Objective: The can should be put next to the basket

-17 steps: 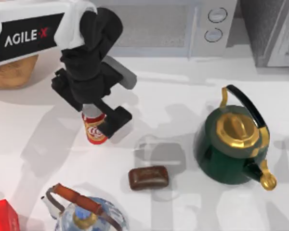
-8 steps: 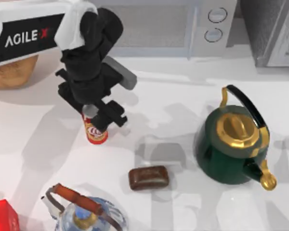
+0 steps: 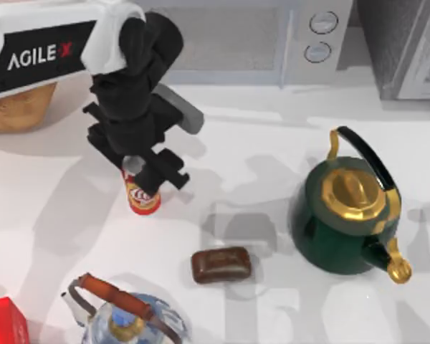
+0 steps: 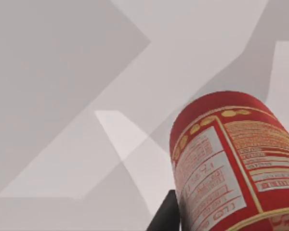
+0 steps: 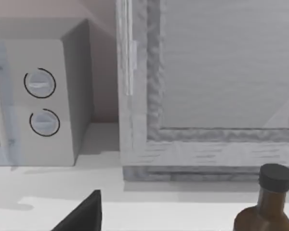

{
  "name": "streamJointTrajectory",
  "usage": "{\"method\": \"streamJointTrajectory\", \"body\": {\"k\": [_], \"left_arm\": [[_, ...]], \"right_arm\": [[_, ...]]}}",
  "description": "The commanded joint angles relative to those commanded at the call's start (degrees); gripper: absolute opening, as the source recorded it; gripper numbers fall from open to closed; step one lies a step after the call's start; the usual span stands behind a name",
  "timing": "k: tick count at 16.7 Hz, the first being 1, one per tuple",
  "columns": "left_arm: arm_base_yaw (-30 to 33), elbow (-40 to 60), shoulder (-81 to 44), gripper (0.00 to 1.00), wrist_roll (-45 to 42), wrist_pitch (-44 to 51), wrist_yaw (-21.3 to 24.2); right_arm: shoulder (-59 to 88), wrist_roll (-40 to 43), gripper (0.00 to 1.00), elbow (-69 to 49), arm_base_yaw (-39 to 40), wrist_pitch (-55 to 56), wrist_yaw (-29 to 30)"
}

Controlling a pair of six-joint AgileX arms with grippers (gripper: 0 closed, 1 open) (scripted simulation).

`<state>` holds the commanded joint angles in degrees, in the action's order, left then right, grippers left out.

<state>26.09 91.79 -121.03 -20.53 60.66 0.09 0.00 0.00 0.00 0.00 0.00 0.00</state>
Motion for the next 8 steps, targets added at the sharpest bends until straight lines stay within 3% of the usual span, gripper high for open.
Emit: {"method": "streamJointTrajectory", "body": {"k": [8], "left_arm": [[-0.64, -0.67, 0.16, 0.0, 0.56, 0.08, 0.03]], "right_arm": [[0.0, 0.0, 1.0, 0.0, 0.0, 0.0, 0.0]]}}
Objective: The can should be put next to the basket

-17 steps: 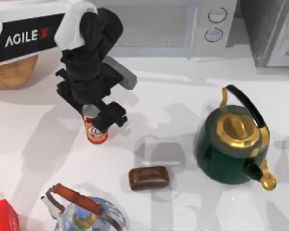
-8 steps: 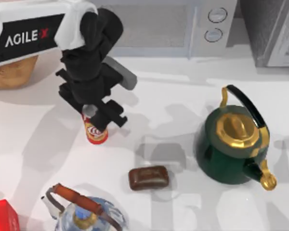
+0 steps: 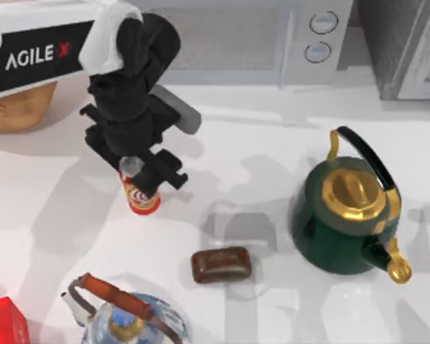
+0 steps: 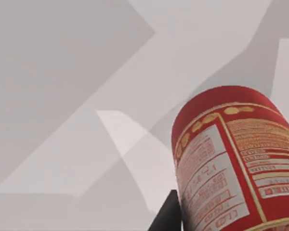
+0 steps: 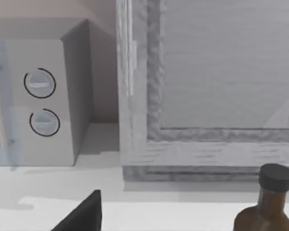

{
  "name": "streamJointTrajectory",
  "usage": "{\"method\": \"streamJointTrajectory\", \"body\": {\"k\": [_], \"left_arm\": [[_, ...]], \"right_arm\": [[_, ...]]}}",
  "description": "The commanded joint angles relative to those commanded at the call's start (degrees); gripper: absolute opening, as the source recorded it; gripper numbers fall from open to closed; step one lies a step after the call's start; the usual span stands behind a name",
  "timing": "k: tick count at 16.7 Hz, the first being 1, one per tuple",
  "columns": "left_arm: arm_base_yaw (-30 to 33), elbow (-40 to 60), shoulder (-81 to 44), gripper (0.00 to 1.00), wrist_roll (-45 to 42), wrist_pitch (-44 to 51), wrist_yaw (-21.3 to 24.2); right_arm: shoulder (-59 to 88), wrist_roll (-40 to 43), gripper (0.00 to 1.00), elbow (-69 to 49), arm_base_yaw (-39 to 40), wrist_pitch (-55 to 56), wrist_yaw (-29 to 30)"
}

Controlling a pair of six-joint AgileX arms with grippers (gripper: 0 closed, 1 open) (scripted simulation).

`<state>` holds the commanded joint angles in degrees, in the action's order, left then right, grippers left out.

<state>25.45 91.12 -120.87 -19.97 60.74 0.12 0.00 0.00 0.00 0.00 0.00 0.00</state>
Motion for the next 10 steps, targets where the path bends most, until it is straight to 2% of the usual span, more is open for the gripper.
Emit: {"method": "streamJointTrajectory", "body": {"k": [4, 10], "left_arm": [[-6.41, -5.48, 0.36, 0.0, 5.36, 0.42, -0.24], [-22.02, -12.81, 5.87, 0.0, 13.62, 1.26, -1.32]], "right_arm": [[0.0, 0.0, 1.0, 0.0, 0.0, 0.0, 0.0], [0.0, 0.0, 1.0, 0.0, 0.0, 0.0, 0.0]]}}
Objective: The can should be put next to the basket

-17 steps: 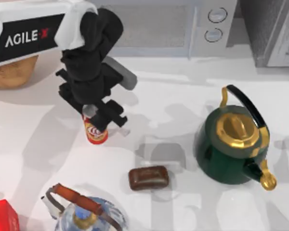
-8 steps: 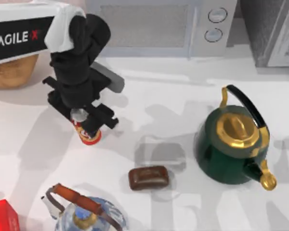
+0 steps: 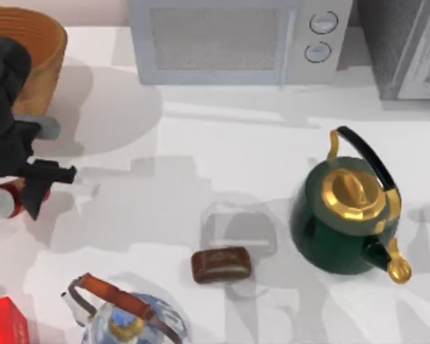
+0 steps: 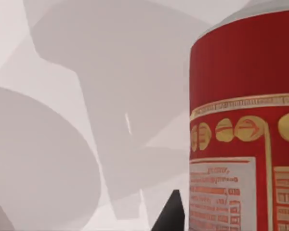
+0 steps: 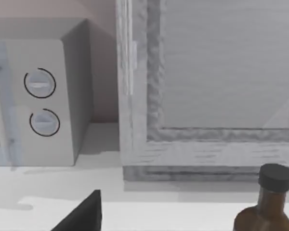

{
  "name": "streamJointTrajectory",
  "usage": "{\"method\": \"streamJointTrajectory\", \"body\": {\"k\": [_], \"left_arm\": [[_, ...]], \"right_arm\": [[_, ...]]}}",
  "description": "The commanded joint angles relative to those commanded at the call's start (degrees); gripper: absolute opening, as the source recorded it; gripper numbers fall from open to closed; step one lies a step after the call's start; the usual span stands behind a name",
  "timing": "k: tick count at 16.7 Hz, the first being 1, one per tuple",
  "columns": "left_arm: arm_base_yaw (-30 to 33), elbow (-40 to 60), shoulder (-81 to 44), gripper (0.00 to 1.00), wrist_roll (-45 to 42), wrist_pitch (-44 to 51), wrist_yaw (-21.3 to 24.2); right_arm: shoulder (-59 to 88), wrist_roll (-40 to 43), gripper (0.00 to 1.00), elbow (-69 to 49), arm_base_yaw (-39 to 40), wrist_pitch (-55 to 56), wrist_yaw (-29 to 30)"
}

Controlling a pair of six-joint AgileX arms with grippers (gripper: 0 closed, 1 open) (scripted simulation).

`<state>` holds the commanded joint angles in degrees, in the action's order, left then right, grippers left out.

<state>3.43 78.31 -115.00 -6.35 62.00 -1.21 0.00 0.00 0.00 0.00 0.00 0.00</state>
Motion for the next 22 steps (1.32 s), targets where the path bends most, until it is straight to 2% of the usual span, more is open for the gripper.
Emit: {"method": "streamJointTrajectory", "body": {"k": [2, 5, 18, 22], "left_arm": [[-4.13, -0.21, 2.85, 0.0, 1.31, -0.17, 0.29], [-6.39, 1.78, 5.02, 0.0, 1.86, -1.83, 0.79], [-7.44, 0.51, 7.4, 0.0, -0.46, 2.15, 1.24], [-6.93, -0.36, 6.75, 0.0, 0.29, 0.04, 0.53]], "right_arm": [[0.0, 0.0, 1.0, 0.0, 0.0, 0.0, 0.0], [0.0, 0.0, 1.0, 0.0, 0.0, 0.0, 0.0], [0.0, 0.0, 1.0, 0.0, 0.0, 0.0, 0.0], [0.0, 0.0, 1.0, 0.0, 0.0, 0.0, 0.0]]}}
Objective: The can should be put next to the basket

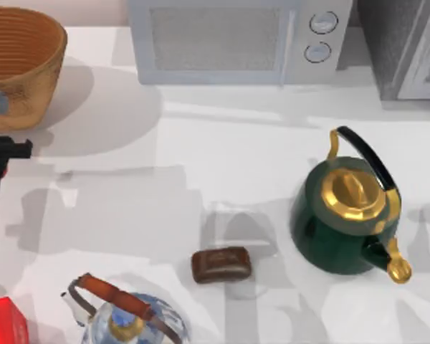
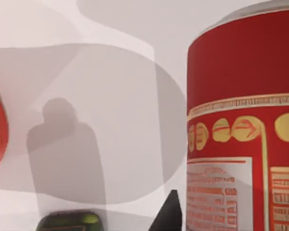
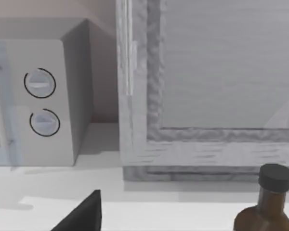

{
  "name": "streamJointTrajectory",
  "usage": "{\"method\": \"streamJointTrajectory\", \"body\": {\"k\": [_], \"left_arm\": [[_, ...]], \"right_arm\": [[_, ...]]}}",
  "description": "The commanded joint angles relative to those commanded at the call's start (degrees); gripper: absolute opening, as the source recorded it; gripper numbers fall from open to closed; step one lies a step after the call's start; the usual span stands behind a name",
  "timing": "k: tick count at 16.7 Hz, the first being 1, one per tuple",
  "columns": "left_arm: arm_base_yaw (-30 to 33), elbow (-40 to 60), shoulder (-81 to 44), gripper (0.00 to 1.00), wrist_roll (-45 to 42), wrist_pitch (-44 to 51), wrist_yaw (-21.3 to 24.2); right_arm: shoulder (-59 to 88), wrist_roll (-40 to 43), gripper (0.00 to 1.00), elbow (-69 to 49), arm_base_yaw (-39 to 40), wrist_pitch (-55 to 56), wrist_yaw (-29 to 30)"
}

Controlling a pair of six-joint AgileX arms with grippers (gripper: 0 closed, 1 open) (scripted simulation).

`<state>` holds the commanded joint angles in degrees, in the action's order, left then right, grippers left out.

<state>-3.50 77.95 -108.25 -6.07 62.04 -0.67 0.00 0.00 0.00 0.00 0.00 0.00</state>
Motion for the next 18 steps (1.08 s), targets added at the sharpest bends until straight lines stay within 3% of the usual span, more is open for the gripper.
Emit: {"method": "streamJointTrajectory", "body": {"k": [8, 18], "left_arm": [[0.47, 1.1, -2.18, 0.0, 1.56, -3.74, 0.29], [0.47, 1.1, -2.18, 0.75, 1.56, -3.74, 0.29]], "right_arm": [[0.0, 0.0, 1.0, 0.0, 0.0, 0.0, 0.0], [0.0, 0.0, 1.0, 0.0, 0.0, 0.0, 0.0]]}}
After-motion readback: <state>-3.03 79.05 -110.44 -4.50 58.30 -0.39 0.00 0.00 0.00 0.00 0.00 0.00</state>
